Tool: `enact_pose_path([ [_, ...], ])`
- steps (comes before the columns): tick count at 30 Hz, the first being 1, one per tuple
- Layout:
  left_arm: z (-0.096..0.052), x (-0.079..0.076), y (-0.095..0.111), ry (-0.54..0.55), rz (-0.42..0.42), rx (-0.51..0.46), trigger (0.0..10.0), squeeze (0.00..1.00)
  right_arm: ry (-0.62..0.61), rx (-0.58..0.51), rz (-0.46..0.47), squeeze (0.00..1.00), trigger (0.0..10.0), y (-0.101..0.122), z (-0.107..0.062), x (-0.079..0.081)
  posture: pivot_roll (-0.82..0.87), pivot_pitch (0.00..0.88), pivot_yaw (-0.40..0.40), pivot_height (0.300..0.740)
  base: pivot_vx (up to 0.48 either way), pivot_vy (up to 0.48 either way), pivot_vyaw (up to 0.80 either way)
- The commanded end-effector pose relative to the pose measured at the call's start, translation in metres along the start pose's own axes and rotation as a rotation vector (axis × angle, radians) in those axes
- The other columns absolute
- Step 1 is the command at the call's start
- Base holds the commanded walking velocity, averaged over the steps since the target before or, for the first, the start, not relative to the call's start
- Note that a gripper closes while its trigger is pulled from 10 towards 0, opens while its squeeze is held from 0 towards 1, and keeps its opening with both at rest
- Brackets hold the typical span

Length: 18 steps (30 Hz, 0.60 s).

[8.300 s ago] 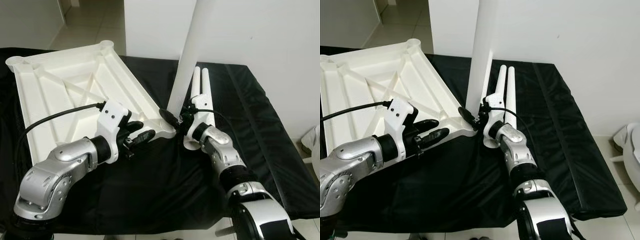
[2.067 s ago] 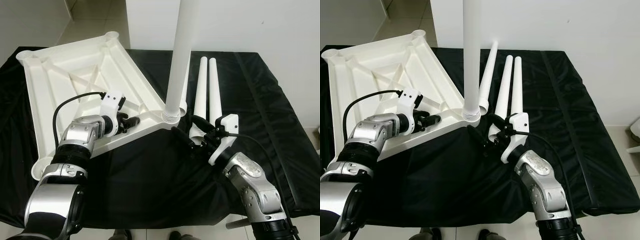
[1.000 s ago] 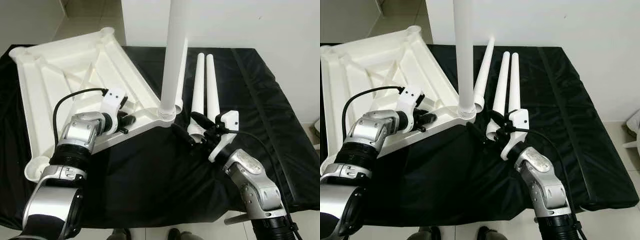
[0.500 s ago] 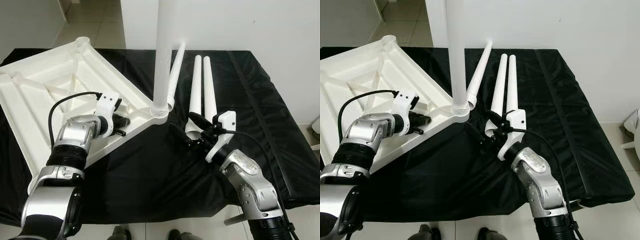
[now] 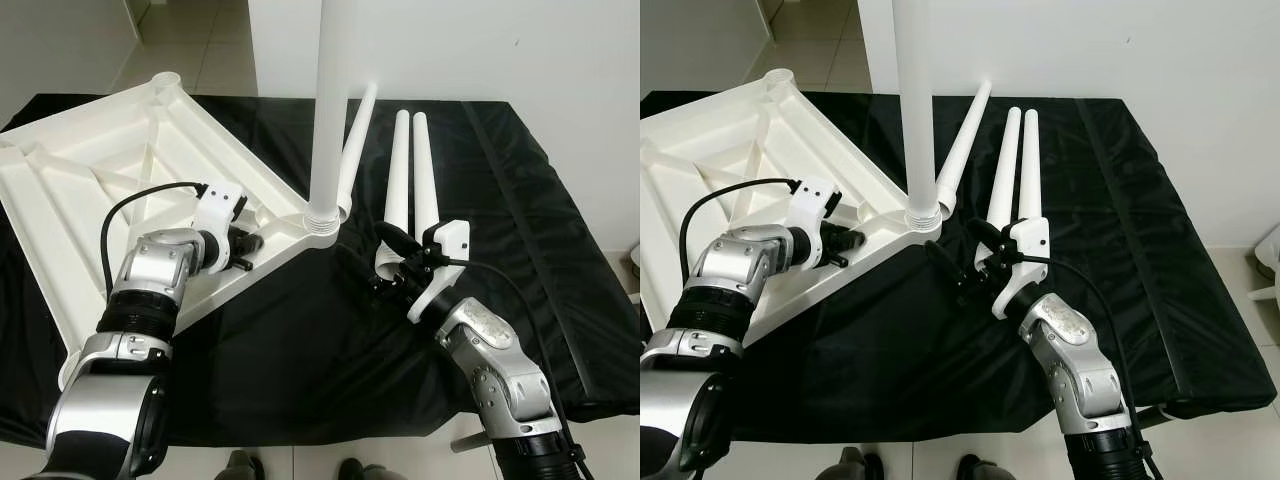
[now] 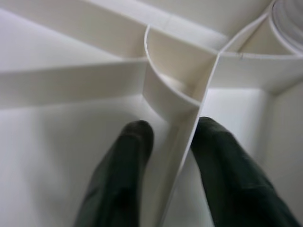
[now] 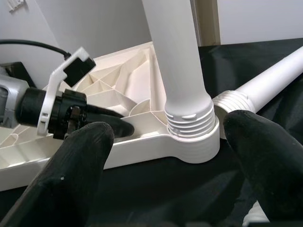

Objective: Building children table

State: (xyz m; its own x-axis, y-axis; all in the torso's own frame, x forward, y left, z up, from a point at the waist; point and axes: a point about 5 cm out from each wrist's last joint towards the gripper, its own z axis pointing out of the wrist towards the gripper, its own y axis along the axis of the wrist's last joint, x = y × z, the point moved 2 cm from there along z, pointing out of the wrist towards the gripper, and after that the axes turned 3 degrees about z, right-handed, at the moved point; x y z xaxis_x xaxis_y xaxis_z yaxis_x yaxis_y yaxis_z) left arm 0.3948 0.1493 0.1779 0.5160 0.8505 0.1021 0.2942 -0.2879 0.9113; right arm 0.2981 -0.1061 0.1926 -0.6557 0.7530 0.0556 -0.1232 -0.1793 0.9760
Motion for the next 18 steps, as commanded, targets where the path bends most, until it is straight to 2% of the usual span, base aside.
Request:
enact_pose_path([
  [1,-0.004,0.008,-0.001,0.122,-0.001,0.000,10.0,1.00,-0.007,-0.005,-0.013,0.00,10.0,0.001,0.001,-0.002,-0.01,0.157,0.025,0.740,0.000,0.000,0.00],
  [2,-0.004,0.008,-0.001,0.122,-0.001,0.000,10.0,1.00,-0.007,-0.005,-0.013,0.00,10.0,0.001,0.001,-0.002,-0.01,0.157,0.025,0.740,0.000,0.000,0.00],
  [3,-0.006,0.002,0.006,0.051,0.022,-0.039,10.0,0.70,-0.007,-0.005,-0.013,0.00,10.0,0.001,0.001,-0.003,-0.01,0.156,0.024,0.740,0.000,0.000,0.00],
  [4,-0.006,0.002,0.006,0.051,0.022,-0.039,10.0,0.70,-0.007,-0.005,-0.013,0.00,10.0,0.001,0.001,-0.003,-0.01,0.156,0.024,0.740,0.000,0.000,0.00],
  [5,-0.010,-0.004,0.013,-0.016,0.024,-0.073,10.0,0.00,-0.007,-0.005,-0.012,0.00,10.0,0.001,0.002,-0.003,0.00,0.153,0.019,0.740,0.000,0.000,0.00],
  [7,-0.018,-0.015,0.024,-0.143,0.071,-0.119,10.0,0.00,-0.005,-0.003,-0.009,0.00,10.0,0.000,0.004,-0.003,0.00,0.152,0.016,0.740,0.000,0.000,0.00],
  [10,-0.023,-0.019,0.027,-0.194,0.097,-0.129,10.0,0.00,-0.004,-0.002,-0.009,0.00,10.0,0.000,0.004,-0.003,0.00,0.150,0.014,0.740,0.000,0.000,0.00],
  [13,-0.037,-0.026,0.036,-0.298,0.135,-0.175,10.0,0.00,-0.009,0.005,-0.010,0.00,10.0,-0.002,0.006,-0.005,0.00,0.145,0.010,0.740,0.000,0.000,0.00],
  [15,-0.040,-0.026,0.038,-0.314,0.135,-0.183,10.0,0.00,-0.012,0.007,-0.010,0.00,10.0,-0.003,0.007,-0.006,0.00,0.145,0.010,0.740,0.000,0.000,0.00],
  [17,-0.046,-0.014,0.043,-0.273,0.133,-0.210,10.0,0.00,-0.049,0.012,-0.020,0.00,10.0,-0.006,0.009,-0.010,0.01,0.142,0.008,0.740,0.000,0.000,0.00],
  [18,-0.046,-0.014,0.043,-0.273,0.133,-0.210,10.0,0.00,-0.049,0.012,-0.020,0.00,10.0,-0.006,0.009,-0.010,0.01,0.142,0.008,0.740,0.000,0.000,0.00],
])
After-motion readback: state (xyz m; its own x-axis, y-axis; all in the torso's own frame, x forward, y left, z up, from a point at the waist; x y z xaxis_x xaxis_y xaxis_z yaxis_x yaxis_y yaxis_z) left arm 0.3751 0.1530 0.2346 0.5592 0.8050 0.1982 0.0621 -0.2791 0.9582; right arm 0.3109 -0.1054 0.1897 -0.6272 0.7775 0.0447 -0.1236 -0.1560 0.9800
